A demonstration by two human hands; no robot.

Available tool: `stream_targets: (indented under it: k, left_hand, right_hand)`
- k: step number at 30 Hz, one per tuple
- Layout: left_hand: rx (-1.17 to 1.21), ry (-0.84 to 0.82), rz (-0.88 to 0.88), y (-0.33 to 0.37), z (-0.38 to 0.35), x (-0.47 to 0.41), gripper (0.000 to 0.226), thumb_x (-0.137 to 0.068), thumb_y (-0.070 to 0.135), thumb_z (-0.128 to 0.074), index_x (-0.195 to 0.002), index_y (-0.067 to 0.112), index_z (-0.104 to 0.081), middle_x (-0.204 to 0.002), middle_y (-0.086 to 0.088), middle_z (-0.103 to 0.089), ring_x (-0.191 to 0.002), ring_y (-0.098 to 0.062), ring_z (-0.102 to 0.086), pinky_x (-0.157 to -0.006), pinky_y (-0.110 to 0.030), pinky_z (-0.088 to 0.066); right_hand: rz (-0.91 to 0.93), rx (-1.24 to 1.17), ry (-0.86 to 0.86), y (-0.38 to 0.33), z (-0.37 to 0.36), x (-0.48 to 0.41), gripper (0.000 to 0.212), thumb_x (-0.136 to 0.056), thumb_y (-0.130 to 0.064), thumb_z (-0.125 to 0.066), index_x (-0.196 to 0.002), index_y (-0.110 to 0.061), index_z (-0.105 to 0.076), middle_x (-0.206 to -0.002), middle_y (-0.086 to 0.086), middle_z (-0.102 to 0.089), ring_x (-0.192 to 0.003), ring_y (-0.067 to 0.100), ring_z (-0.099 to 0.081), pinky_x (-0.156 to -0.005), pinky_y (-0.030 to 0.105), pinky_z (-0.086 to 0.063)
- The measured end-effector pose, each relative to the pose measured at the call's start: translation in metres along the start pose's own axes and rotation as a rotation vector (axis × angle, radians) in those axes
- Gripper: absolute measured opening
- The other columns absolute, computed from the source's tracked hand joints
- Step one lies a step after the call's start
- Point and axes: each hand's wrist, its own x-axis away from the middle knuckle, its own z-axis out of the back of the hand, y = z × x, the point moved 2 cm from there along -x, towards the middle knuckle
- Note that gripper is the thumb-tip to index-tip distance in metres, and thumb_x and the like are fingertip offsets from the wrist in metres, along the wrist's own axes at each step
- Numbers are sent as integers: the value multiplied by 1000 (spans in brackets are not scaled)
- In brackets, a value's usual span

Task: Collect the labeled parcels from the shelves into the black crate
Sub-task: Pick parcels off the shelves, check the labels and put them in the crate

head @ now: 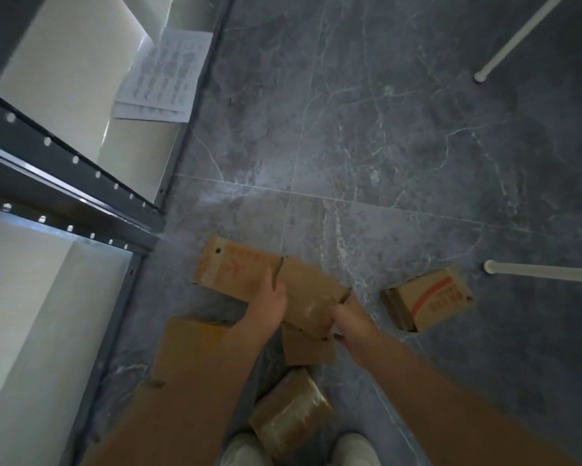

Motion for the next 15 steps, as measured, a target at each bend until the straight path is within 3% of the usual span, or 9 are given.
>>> stream_targets:
  k: [1,3,6,9,12,15]
  left_hand:
    - [33,-12,10,-1,-3,5,55,-108,25,-25,-158,17,-4,-162,-2,-19,-133,-12,-35,-94,-21,-25]
    - [85,-20,12,2,-4,22,51,-108,24,-25,-157,18,-12,-158,-1,-28,-117,-6,-36,-89,-19,-23]
    - [127,22,2,15,14,55,50,-107,29,-28,-156,21,-20,-159,2,-27,-140,-14,-32,-102,-23,-25]
    - [202,95,-20,53,48,98,51,-105,34,-33,-154,21,-27,-159,1,-29,-145,-19,-29,-117,-34,-23]
    - [280,169,-119,113,94,165,41,-106,34,-34,-144,22,-43,-138,5,-47,-129,-16,-43,-103,-30,-33]
    - [344,216,-201,182,149,238,32,-101,37,-36,-104,19,-62,-98,-4,-62,-99,-26,-58,-83,-35,-46]
  right_hand:
    - [-6,-42,-2,1,0,0,79,-85,12,-43,-153,-24,-25,-134,10,-54,-106,32,-55,-88,46,-50]
    - [1,-84,6,1,1,14,91,-79,15,-41,-155,-32,-22,-121,10,-59,-91,27,-56,-78,42,-50]
    - [38,-134,-18,-10,7,55,94,-77,15,-43,-154,-35,-22,-114,7,-62,-91,24,-56,-72,36,-45]
    - [94,-177,-44,-51,6,119,81,-81,9,-46,-148,-34,-32,-122,8,-62,-100,27,-61,-72,36,-49]
    - [179,-210,-49,-111,11,201,63,-94,-9,-52,-148,-32,-30,-133,3,-57,-101,18,-62,-74,35,-55]
    - [283,-228,22,-185,28,306,48,-100,-27,-50,-145,-26,-36,-135,4,-53,-110,24,-59,-82,38,-54]
